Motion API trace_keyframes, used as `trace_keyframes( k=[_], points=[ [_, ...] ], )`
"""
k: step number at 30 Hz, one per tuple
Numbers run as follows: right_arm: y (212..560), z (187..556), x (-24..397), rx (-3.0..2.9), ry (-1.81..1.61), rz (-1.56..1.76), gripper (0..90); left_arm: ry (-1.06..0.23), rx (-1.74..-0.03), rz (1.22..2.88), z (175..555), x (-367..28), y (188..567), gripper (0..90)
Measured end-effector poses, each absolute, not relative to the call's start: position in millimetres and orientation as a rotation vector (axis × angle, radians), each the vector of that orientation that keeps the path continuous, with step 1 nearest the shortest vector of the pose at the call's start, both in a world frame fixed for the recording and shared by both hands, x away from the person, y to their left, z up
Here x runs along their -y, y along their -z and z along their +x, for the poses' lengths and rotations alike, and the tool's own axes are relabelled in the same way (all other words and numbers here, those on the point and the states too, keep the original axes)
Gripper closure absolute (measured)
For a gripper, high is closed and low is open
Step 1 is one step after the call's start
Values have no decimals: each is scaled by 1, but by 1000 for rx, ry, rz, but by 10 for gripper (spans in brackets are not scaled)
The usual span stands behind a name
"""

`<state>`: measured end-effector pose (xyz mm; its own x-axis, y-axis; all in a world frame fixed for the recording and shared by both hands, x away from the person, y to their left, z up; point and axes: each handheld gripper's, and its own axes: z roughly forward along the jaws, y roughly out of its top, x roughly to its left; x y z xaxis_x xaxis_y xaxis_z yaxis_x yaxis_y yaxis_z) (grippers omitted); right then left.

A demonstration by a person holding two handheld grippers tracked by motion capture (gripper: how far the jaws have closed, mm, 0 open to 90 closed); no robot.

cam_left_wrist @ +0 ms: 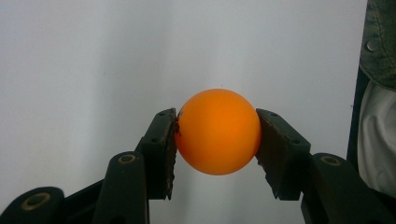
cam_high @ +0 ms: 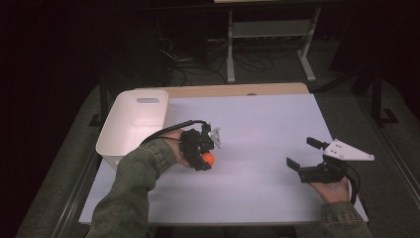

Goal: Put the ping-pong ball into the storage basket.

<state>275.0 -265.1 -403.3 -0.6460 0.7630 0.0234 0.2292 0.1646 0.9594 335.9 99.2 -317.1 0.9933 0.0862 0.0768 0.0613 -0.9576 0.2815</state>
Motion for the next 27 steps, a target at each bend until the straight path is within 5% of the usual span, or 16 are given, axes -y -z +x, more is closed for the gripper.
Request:
trace_keyframes(
  k=[27],
  points=[
    [404, 276, 264, -1986, -1485, 942, 0, -178, -74, 2876, 334, -108, 278, 502]
  ],
)
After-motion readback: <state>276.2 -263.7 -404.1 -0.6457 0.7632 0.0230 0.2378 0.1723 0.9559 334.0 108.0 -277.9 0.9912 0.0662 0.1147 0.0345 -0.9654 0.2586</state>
